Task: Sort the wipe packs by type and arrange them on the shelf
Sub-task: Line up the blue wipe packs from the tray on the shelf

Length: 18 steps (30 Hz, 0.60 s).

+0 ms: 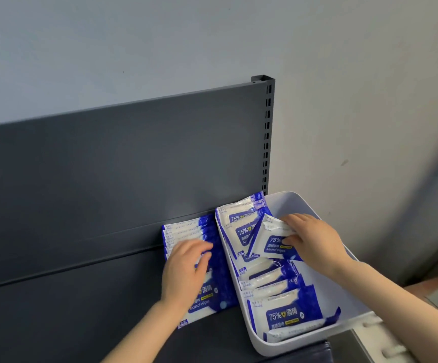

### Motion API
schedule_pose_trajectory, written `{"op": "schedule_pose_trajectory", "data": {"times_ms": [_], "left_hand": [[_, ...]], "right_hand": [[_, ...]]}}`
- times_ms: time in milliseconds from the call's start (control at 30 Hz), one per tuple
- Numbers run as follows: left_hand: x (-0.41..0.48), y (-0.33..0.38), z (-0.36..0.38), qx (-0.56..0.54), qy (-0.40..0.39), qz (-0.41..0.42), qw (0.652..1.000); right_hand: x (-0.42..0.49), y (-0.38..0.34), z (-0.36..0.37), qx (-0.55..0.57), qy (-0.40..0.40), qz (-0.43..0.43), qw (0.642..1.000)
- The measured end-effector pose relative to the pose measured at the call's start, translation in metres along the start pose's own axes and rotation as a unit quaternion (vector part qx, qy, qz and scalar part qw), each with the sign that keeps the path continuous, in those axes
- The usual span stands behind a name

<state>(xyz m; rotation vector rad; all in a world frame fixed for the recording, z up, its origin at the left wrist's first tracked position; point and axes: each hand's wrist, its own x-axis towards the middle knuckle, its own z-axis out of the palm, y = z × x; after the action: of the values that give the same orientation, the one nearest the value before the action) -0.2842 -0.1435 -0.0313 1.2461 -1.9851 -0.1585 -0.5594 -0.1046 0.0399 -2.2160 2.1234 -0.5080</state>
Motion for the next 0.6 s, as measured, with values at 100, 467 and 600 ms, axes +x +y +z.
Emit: {"op": "schedule_pose_trajectory", "data": {"times_ms": [100, 467, 600], "left_hand": [[0.050, 0.037, -0.006, -0.001, 0.000, 0.012, 1.000], [0.113, 0.081, 0.059, 0.286, -0.301, 0.016, 0.910], [0.113, 0.087, 0.062, 0.254, -0.316, -0.028, 0.914]], "right_hand": [[-0.006, 0.007, -0.005, 0.014, 0.001, 0.008, 1.000], [-0.039, 0.031, -0.013, 0.044, 0.027, 0.004, 0.999], [-0.048, 0.040, -0.013, 0.046, 0.030, 0.000, 0.998]]}}
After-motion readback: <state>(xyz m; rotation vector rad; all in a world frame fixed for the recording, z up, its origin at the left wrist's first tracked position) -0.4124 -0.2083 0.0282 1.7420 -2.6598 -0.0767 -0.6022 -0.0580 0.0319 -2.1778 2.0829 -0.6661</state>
